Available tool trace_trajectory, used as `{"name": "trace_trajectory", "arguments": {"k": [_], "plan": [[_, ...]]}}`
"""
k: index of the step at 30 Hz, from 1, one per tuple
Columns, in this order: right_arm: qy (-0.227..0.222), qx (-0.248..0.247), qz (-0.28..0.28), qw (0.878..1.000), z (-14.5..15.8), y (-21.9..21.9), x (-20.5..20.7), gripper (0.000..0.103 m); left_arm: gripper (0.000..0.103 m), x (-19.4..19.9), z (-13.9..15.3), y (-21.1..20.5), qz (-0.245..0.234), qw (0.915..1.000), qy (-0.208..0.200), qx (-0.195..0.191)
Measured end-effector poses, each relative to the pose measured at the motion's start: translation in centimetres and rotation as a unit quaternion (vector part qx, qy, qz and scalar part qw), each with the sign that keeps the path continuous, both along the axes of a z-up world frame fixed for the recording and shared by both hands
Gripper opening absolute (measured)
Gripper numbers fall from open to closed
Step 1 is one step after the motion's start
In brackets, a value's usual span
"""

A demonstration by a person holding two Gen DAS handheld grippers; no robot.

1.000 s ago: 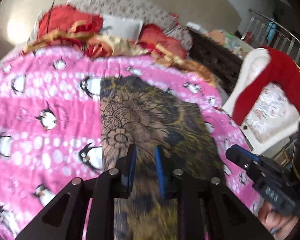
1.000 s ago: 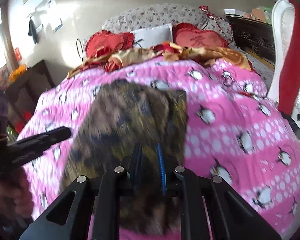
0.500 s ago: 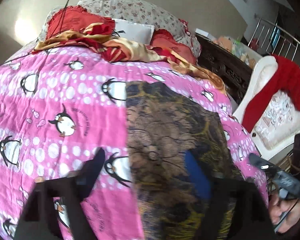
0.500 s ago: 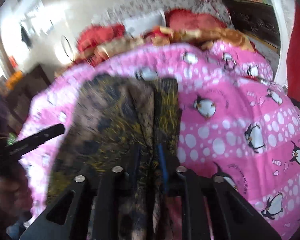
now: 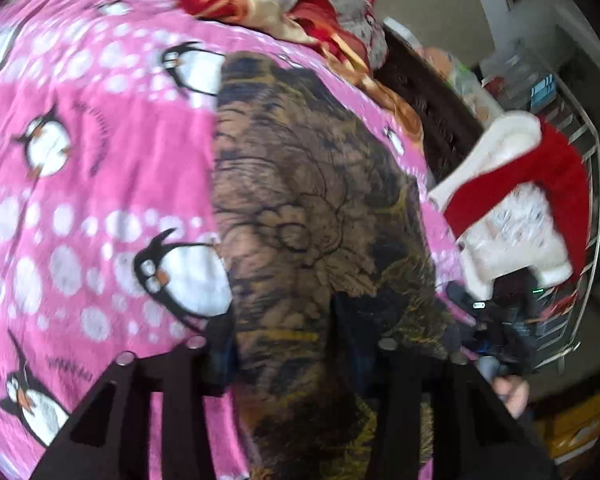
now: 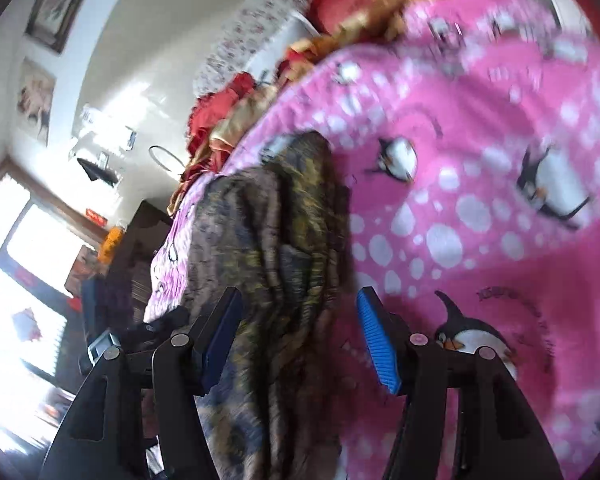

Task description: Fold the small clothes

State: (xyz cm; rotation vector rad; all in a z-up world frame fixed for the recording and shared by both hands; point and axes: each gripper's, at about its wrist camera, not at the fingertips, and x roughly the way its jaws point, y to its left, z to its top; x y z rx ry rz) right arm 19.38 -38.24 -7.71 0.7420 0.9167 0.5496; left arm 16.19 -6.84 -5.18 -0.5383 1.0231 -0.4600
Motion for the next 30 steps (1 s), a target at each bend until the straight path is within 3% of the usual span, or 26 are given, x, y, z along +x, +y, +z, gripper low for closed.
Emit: {"name": "trace_trajectory", "arguments": {"k": [2,5,6,10,15,18,21,26,30], "plan": [[0.006,0.02,0.011,1.0,-0.8,0.4,1.2,0.067,0.039,-0.4,0.1,-0.1,0.003,0.9999,-0.008,0.008],[0.005,0.056,0.048,0.997,-0.9,1.7,3.1,0.067,0.049,-0.8,0.2,-0.8,0.003,0.9992,-0.021,0.035],[0.004,0.061,0.048,0.997,-0.8,2.0,3.7,0.067,0.054,-0.8,0.1,-1.1,0.003,0.9993,-0.019,0.034],[-0.003,0.095,0.041,0.995,-0.4,1.9,5.2,0.069,0.058,-0.9,-0.3,-1.0,0.007,0.9994,-0.022,0.026],[-0.046,-0.02,0.089,0.995,1.3,4.1,5.4,0.069,0.057,-1.7,-0.8,-0.8,0.006,0.9991,-0.03,0.028],[-0.072,-0.065,0.1,0.99,1.6,5.0,5.0,0.067,0.043,-2.0,-0.6,-1.0,0.013,0.9985,-0.037,0.038],[-0.092,-0.109,0.103,0.984,1.5,5.7,4.7,0.05,0.028,-2.8,-0.3,-1.2,0.027,0.9974,-0.047,0.048],[-0.112,-0.174,0.096,0.974,2.2,7.1,3.6,0.029,0.022,-4.0,1.3,-1.6,0.042,0.9936,-0.073,0.076],[-0.108,-0.178,0.091,0.974,3.5,7.8,2.9,0.027,0.022,-4.7,2.8,-0.6,0.046,0.9935,-0.081,0.066]]}}
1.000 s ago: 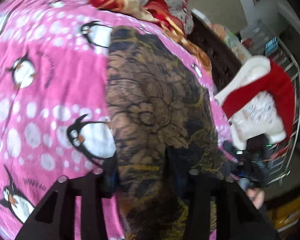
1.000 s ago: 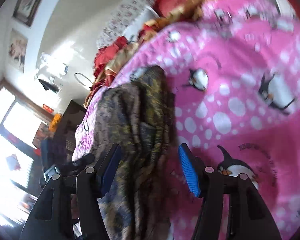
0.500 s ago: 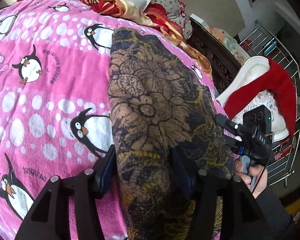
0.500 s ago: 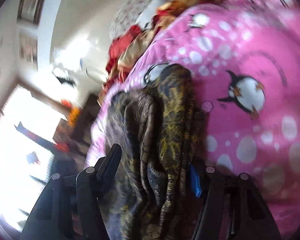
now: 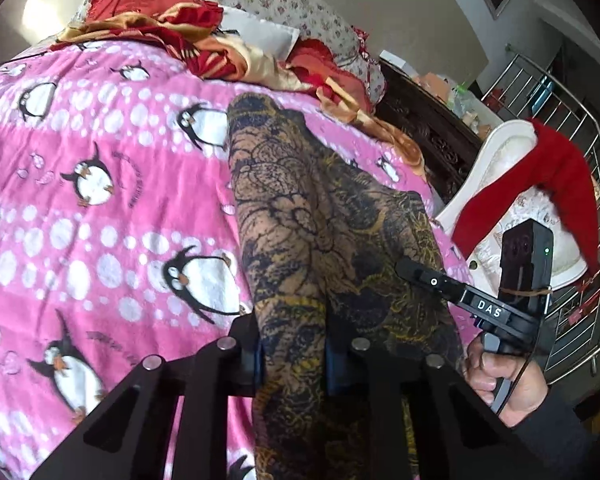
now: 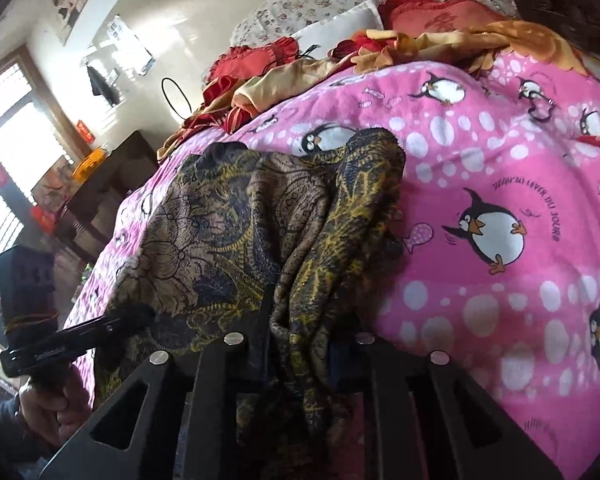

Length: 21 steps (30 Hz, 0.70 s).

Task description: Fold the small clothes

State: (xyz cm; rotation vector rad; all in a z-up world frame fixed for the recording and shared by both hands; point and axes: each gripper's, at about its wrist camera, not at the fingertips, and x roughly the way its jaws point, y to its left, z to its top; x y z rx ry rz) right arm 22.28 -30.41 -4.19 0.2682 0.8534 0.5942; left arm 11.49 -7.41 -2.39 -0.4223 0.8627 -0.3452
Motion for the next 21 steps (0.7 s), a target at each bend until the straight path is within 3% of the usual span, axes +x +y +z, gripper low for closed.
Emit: {"name": "trace_trajectory", "arguments": {"k": [7,17,21], "plan": [[0.038,0.004,0.03,0.999,0.1,4.6,-0.1,0.026,0.022,-0.4,-0.1,5.8,0.009,0.9999,0.009,0.007],[0.038,0.029,0.09,0.995,-0.4,15.0,0.5,0.026,0.022,-2.1,-0.6,16.2,0.072,0.9972,0.01,0.016],[0.027,0.012,0.09,0.996,-0.9,16.8,0.6,0.027,0.031,-1.3,-2.7,17.2,0.062,0.9971,0.043,-0.001]]}}
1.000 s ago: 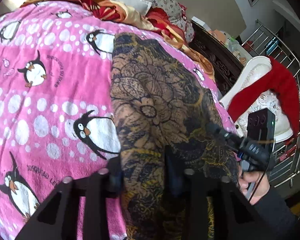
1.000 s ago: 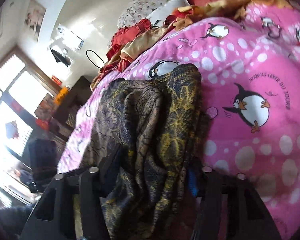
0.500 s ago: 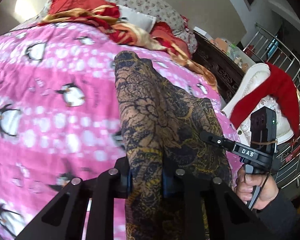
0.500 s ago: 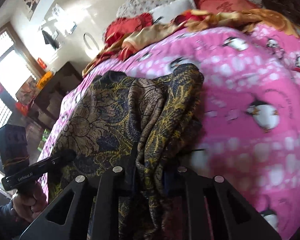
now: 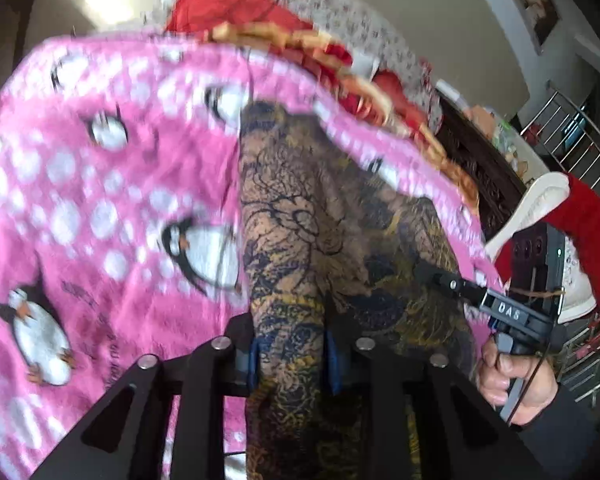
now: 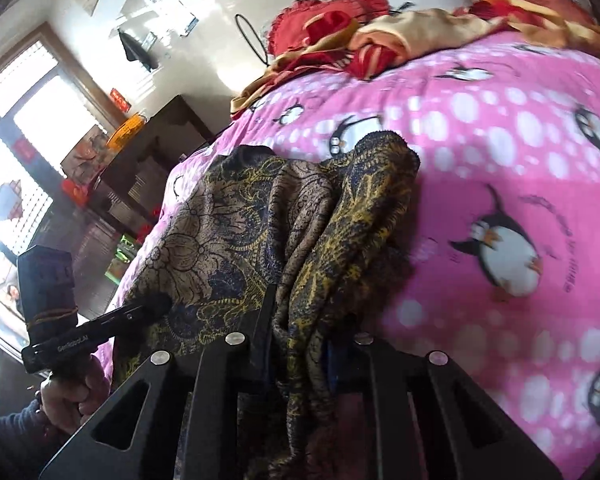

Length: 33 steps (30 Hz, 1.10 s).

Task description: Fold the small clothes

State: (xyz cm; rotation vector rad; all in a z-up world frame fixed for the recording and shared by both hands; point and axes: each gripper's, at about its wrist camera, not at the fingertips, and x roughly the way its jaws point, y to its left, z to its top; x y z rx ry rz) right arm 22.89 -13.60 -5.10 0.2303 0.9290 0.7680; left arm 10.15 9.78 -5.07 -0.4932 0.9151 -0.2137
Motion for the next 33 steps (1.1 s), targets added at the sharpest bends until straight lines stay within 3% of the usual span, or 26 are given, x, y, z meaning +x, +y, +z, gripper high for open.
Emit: {"name": "trace_trajectory", "arguments": {"k": [2,5,8,11,14,17,19,20,21,24,27,30,33], "plan": [[0.031,0.0,-0.014,0.999,-1.2,-0.9,0.5,0.035,0.036,0.2,-0.4,0.3,-0.006,1.0,0.005,-0.006],[0.064,0.021,-0.039,0.997,-0.5,-2.9,0.2,0.037,0.039,-0.3,0.7,1.2,0.005,0.9999,-0.001,-0.009],[0.031,-0.012,-0.058,0.998,2.5,-4.5,-1.8,0.037,0.04,-2.2,2.9,1.5,0.009,0.9991,-0.026,0.032],[-0.025,-0.045,-0.029,0.998,5.8,-4.3,-5.1,0.037,0.039,-4.7,4.8,-0.1,-0.02,0.9965,-0.056,0.059],[-0.103,-0.096,0.027,0.99,7.5,-1.5,-9.8,0.037,0.02,-7.6,5.5,-2.6,-0.055,0.9894,-0.086,0.104],[-0.155,-0.142,0.04,0.977,6.9,1.2,-11.7,0.037,0.014,-7.6,3.7,-4.0,-0.061,0.9876,-0.064,0.13],[-0.127,-0.175,0.038,0.976,4.8,2.3,-10.5,0.032,0.009,-6.6,1.3,-3.5,-0.052,0.9919,-0.029,0.112],[-0.112,-0.218,0.026,0.969,3.0,2.8,-9.5,0.024,0.007,-6.4,0.6,-3.0,-0.051,0.9945,-0.032,0.086],[-0.104,-0.238,0.014,0.966,1.8,2.9,-8.7,0.024,0.005,-6.3,0.4,-3.0,-0.048,0.9955,-0.032,0.076],[-0.085,-0.204,-0.016,0.975,0.9,1.3,-7.7,0.028,0.005,-6.2,0.7,-2.8,-0.046,0.9966,-0.023,0.064],[-0.087,-0.212,-0.021,0.973,2.0,1.3,-8.3,0.029,0.005,-7.6,2.2,-2.5,-0.058,0.9957,-0.035,0.063],[-0.12,-0.198,-0.018,0.973,4.6,1.3,-11.3,0.029,0.005,-9.6,3.4,-2.5,-0.069,0.9941,-0.053,0.065],[-0.146,-0.173,0.027,0.974,5.9,1.4,-15.0,0.029,0.005,-10.5,2.5,-3.0,-0.077,0.9935,-0.045,0.071]]}}
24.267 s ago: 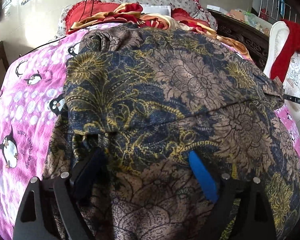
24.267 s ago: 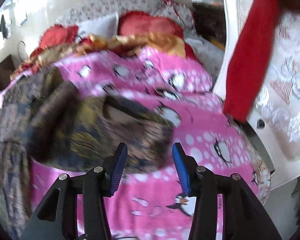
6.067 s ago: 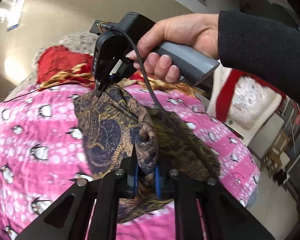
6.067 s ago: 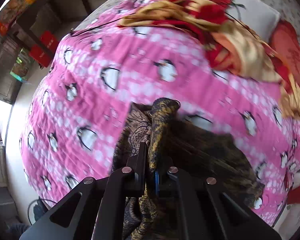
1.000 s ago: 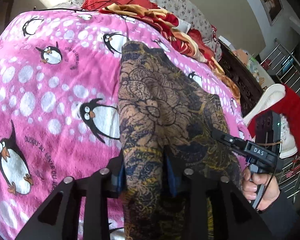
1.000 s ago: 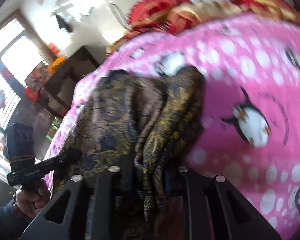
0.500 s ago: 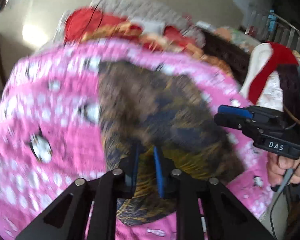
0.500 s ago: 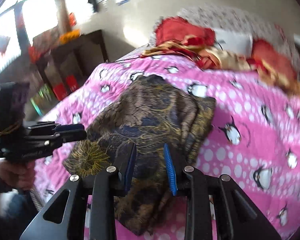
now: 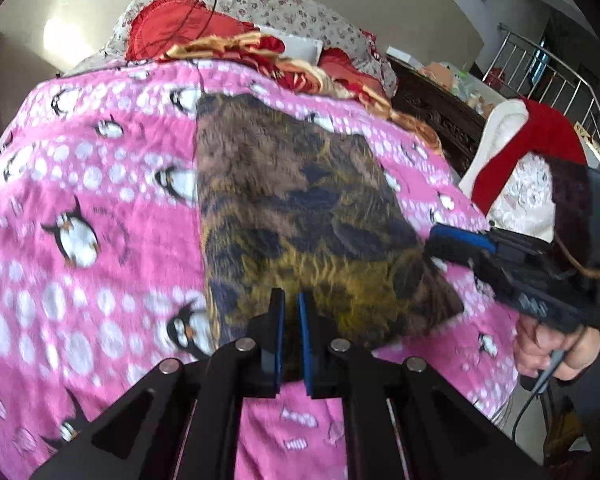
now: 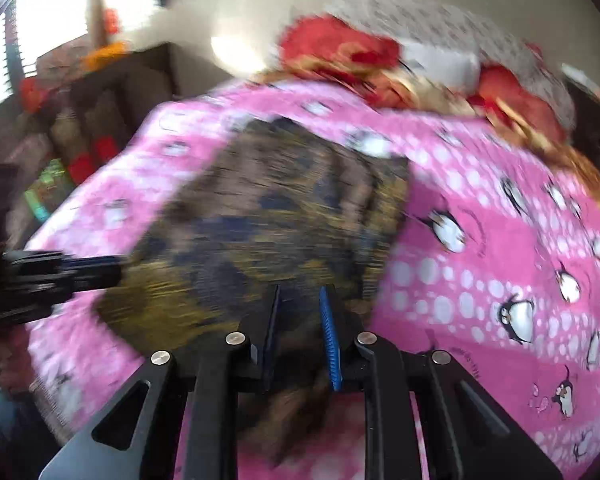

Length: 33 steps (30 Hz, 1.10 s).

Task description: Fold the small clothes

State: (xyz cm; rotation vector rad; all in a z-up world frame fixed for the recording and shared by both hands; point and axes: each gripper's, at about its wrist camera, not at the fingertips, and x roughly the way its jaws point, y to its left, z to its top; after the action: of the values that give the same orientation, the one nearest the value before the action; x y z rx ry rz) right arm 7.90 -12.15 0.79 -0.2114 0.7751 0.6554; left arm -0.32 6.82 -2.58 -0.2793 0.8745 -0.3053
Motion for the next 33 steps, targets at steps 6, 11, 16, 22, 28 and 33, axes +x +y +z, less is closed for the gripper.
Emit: {"name": "trace_trajectory", "arguments": {"k": [6,11,16,22,28,33], "plan": [[0.053,-0.052,-0.001,0.997,-5.0,0.3,-0.3,0.029,0.005,0.8,-1.0,0.0,0.013,0.9997,0.017,-0.016],[0.012,-0.004,-0.039,0.999,0.1,-0.6,1.7,0.029,0.016,4.4,3.0,0.9,0.043,0.9983,-0.033,-0.02],[-0.024,0.009,-0.173,0.985,3.3,1.2,7.2,0.029,0.027,12.8,4.5,1.3,0.111,0.992,-0.03,-0.051],[-0.006,0.003,-0.252,0.968,1.1,4.3,13.9,0.031,0.049,19.6,2.2,-0.4,0.129,0.9912,-0.022,0.021],[0.011,-0.011,-0.236,0.972,-4.7,3.2,15.7,0.031,0.05,21.4,-2.3,-0.3,0.124,0.9921,-0.001,0.016],[0.009,-0.014,-0.236,0.972,-4.8,3.2,15.6,0.031,0.051,21.6,-2.5,-0.1,0.125,0.9921,-0.007,0.009]]}}
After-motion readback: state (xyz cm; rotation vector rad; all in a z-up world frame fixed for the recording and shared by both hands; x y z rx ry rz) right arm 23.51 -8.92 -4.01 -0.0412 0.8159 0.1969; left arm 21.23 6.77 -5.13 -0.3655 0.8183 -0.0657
